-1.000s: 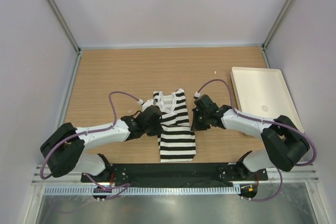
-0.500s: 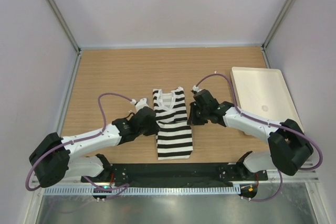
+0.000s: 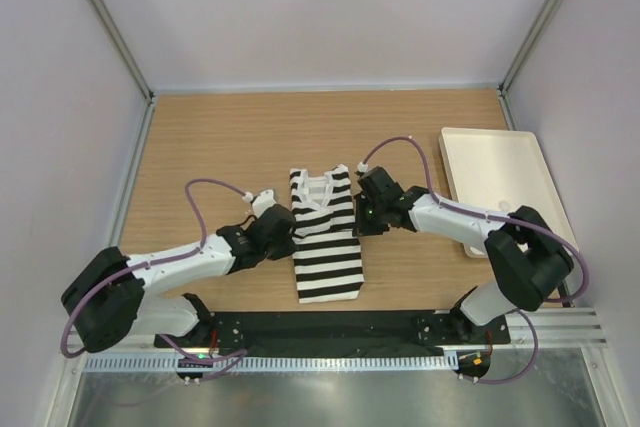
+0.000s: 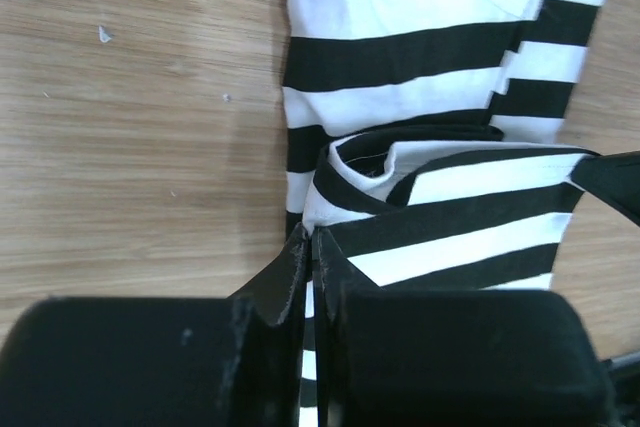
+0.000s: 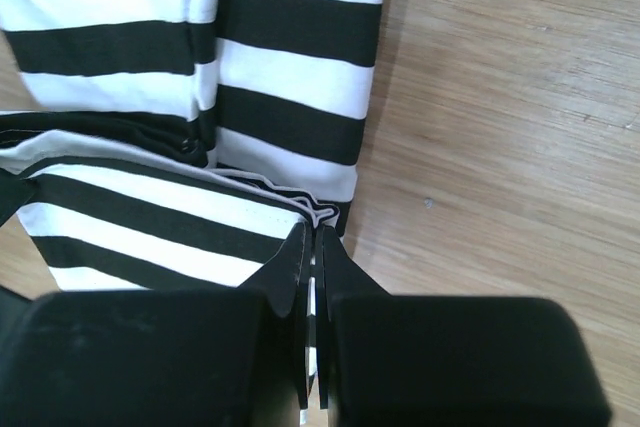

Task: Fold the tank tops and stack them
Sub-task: Fold the tank top

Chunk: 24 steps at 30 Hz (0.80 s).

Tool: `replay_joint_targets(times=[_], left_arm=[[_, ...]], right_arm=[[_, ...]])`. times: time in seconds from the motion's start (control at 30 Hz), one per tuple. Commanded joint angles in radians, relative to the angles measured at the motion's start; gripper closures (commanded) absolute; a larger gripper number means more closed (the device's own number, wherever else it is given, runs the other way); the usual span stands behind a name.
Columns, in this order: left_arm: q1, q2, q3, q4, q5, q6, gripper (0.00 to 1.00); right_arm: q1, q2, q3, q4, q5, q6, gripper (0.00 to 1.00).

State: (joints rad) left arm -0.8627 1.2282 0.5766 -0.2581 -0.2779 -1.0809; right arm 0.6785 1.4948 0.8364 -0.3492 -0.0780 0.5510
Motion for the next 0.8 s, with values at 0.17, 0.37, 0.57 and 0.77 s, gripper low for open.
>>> replay_joint_targets(times=[0.17,0.37,0.57,0.77], left_arm=[[0.027,0.139,0.058,0.02,-0.053,0.087,0.84],[0.027,0.067,0.071,-0.059,-0.041,0.116,0.49],[0.033,-0.059,0.071,-0.145,-0.03,0.147,0.41],[0.162,0.01,0.121,-0.096,0.147,0.222,0.47]], right_arm=[[0.001,0.036,0.041,0.029,0.075,-0.014,0.78],[0.003,-0.137,-0.019,0.004,0.13,-0.042,0.45],[0.016,-0.296,-0.114,-0.016,0.008,-0.123,0.46],[0.124,-0.398,-0.168,-0.05,-0.02,-0.054,0.48]])
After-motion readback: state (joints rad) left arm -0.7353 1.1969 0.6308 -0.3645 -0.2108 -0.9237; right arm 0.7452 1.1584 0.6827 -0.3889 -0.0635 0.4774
